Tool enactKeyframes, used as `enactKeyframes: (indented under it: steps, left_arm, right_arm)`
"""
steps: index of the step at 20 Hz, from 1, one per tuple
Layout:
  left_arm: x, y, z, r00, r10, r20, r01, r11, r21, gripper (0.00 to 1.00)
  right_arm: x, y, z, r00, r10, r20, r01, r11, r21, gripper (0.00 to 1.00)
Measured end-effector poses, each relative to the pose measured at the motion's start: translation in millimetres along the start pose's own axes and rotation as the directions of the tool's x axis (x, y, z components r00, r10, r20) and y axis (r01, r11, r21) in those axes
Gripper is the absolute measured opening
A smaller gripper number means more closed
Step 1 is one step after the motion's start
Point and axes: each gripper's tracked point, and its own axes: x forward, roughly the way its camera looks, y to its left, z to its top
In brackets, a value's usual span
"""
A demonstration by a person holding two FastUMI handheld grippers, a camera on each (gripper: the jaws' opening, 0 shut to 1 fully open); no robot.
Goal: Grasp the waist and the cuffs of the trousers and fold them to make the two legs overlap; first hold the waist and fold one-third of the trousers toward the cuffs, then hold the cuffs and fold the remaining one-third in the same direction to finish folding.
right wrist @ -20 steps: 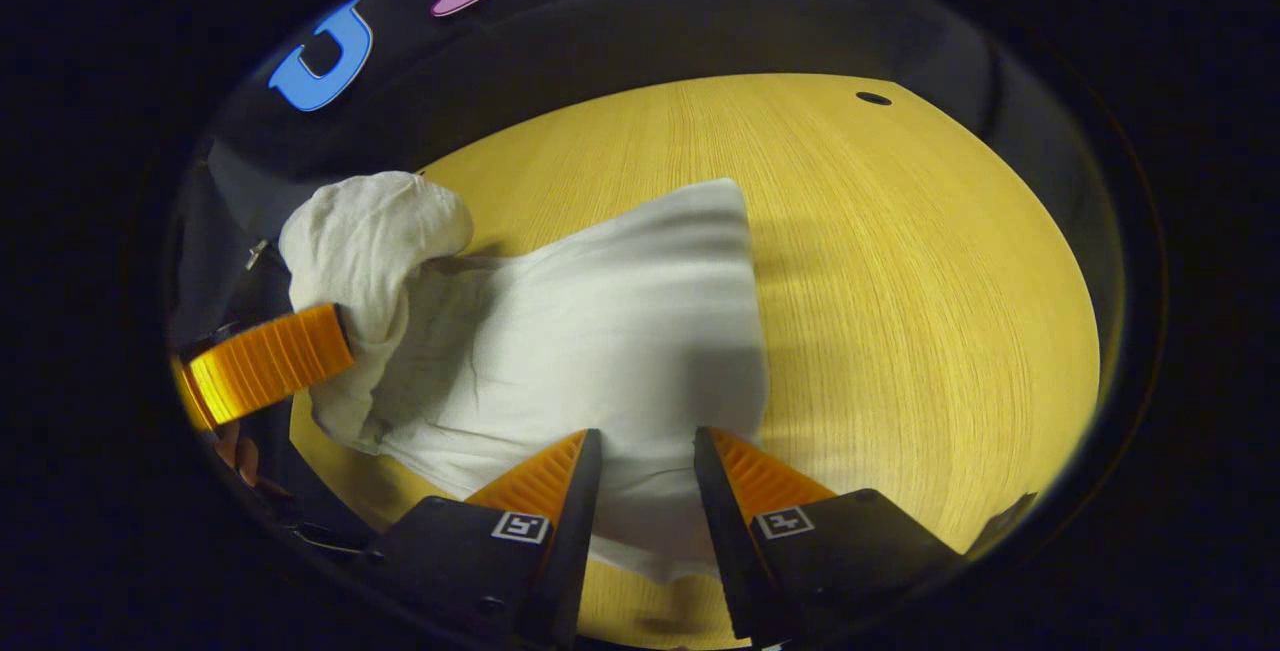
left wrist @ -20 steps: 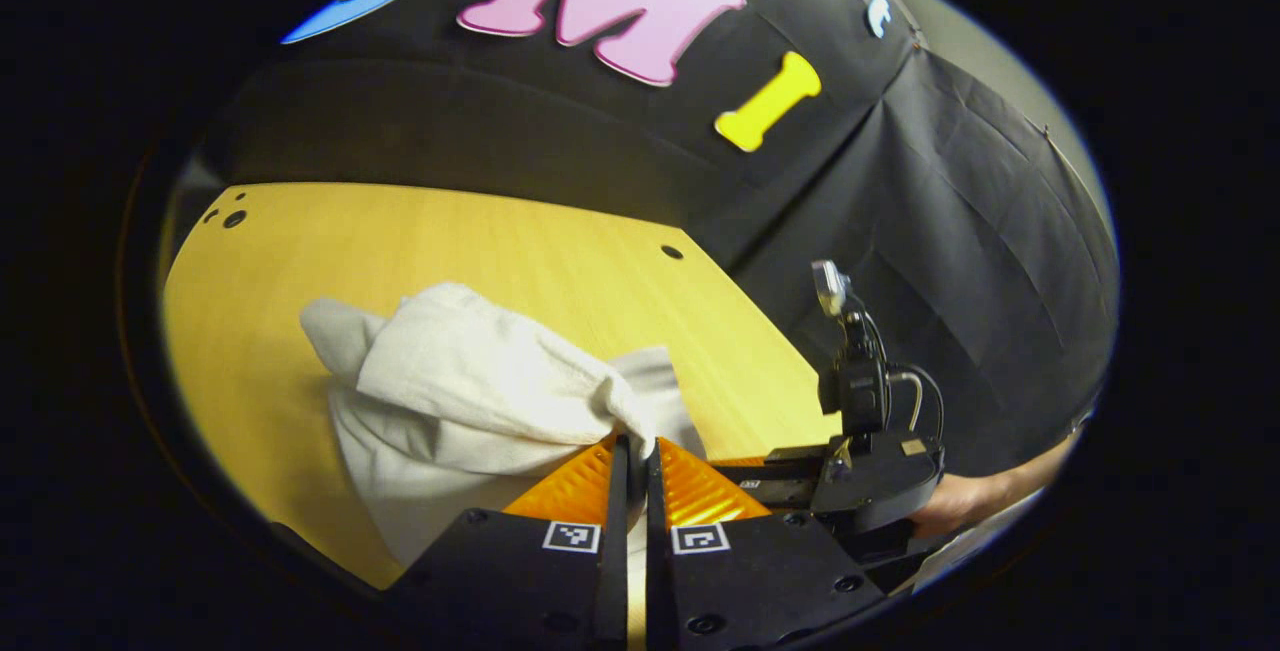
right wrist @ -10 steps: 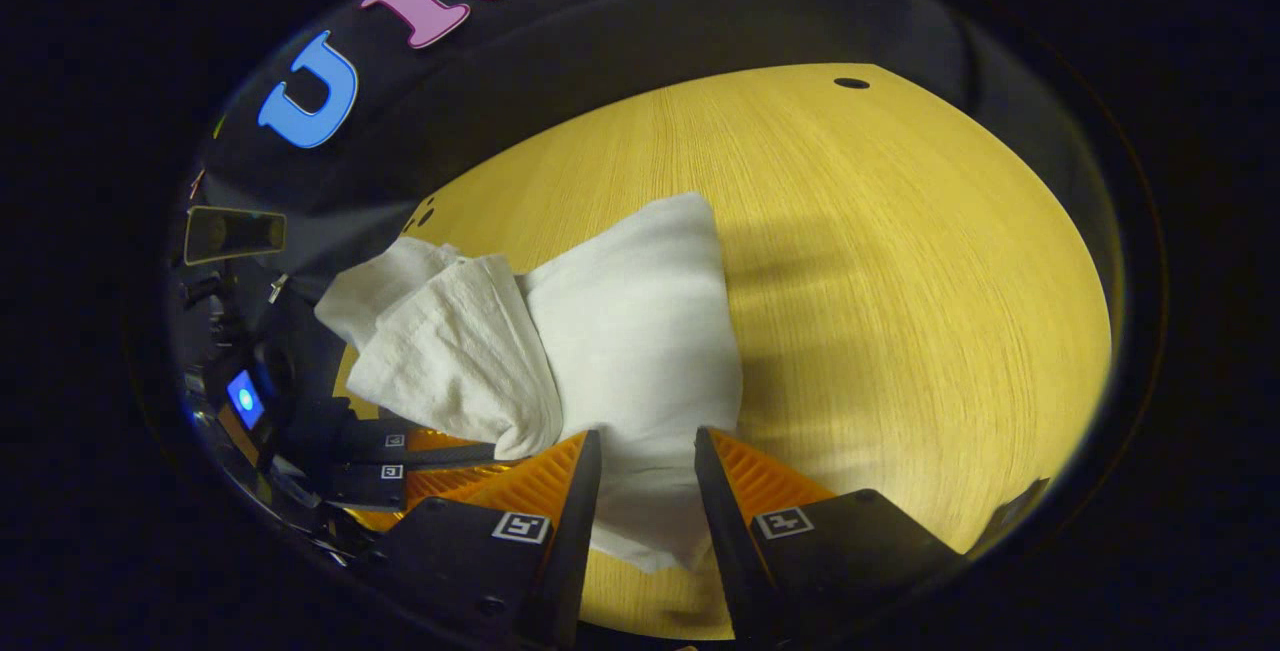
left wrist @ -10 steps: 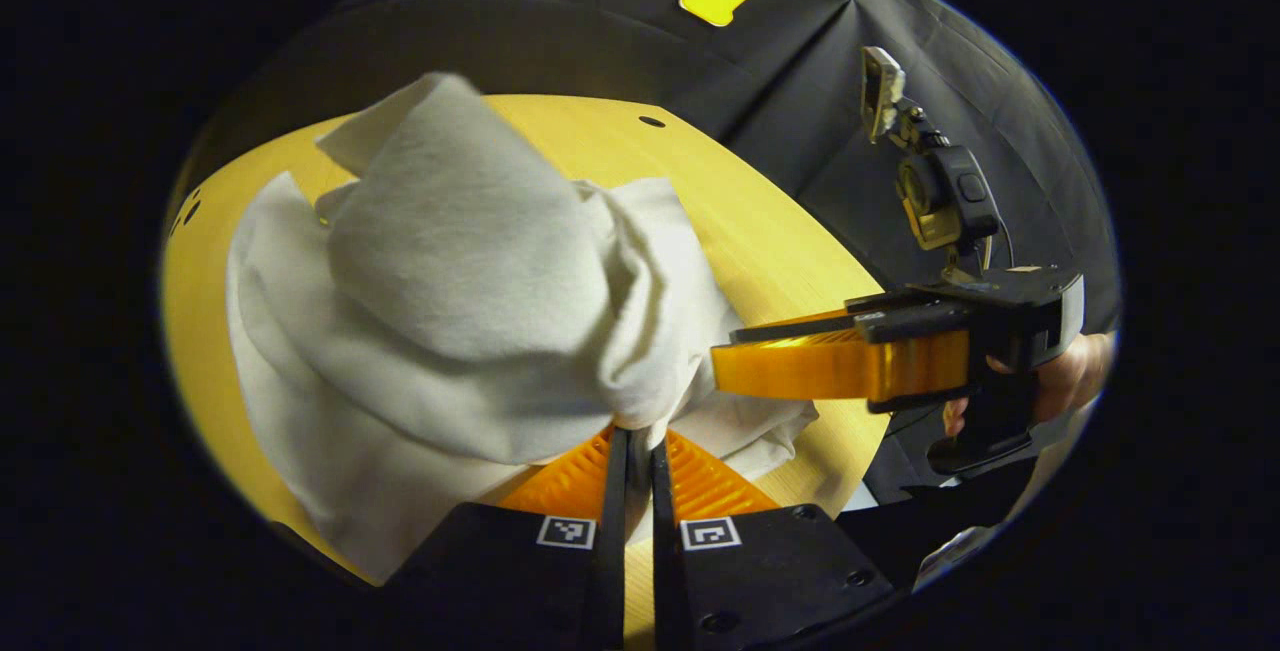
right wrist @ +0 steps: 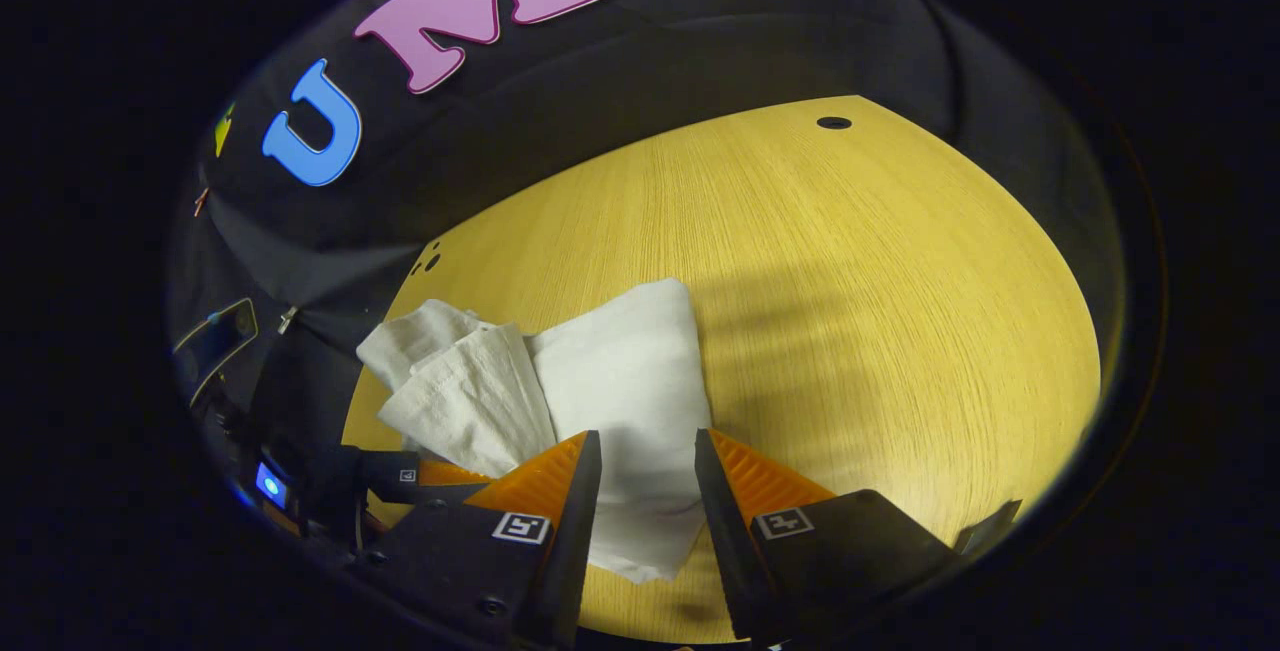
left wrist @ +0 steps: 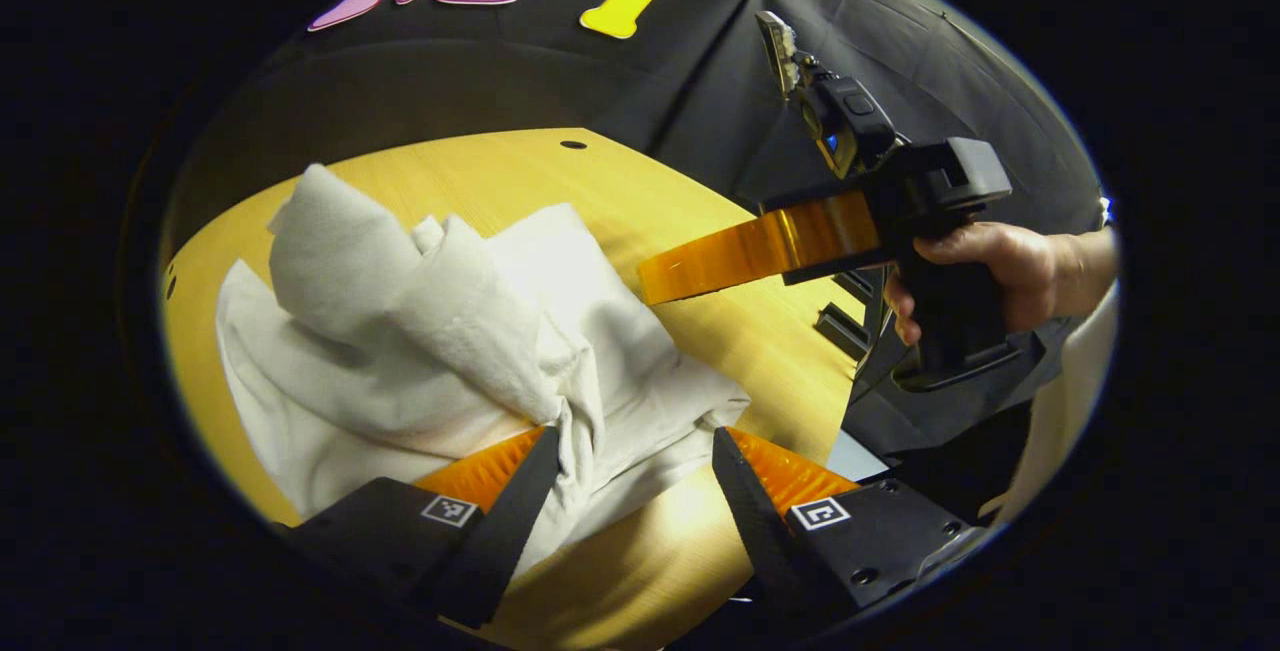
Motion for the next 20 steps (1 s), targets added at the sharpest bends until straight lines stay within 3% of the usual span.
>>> enactKeyframes:
  steps: [6,11,13,16,20]
  left_arm:
    - [-21,3,10,0.999,-0.006,0.033,0.011,0.99,-0.141,0.97]
    - [-35,4,-7,0.999,0.052,0.005,-0.051,0.989,-0.136,0.98]
    - [-34,12,-11,0.992,0.129,-0.001,-0.129,0.988,-0.089,0.97]
    - [-38,11,16,0.974,0.214,0.074,-0.22,0.972,0.087,0.96]
    - [-50,-33,57,0.977,0.121,0.173,-0.165,0.948,0.272,0.96]
  right_arm:
    - [-7,-2,-3,1.0,-0.015,0.009,0.015,1.0,-0.006,0.59]
    - [-17,4,-6,0.999,-0.019,0.027,0.019,1.0,-0.007,0.59]
    - [-20,7,-7,0.999,-0.021,0.037,0.021,1.0,-0.001,0.59]
    - [-25,5,-10,0.998,-0.032,0.05,0.031,0.999,0.012,0.59]
    - [-32,0,-13,0.997,-0.048,0.063,0.045,0.998,0.041,0.59]
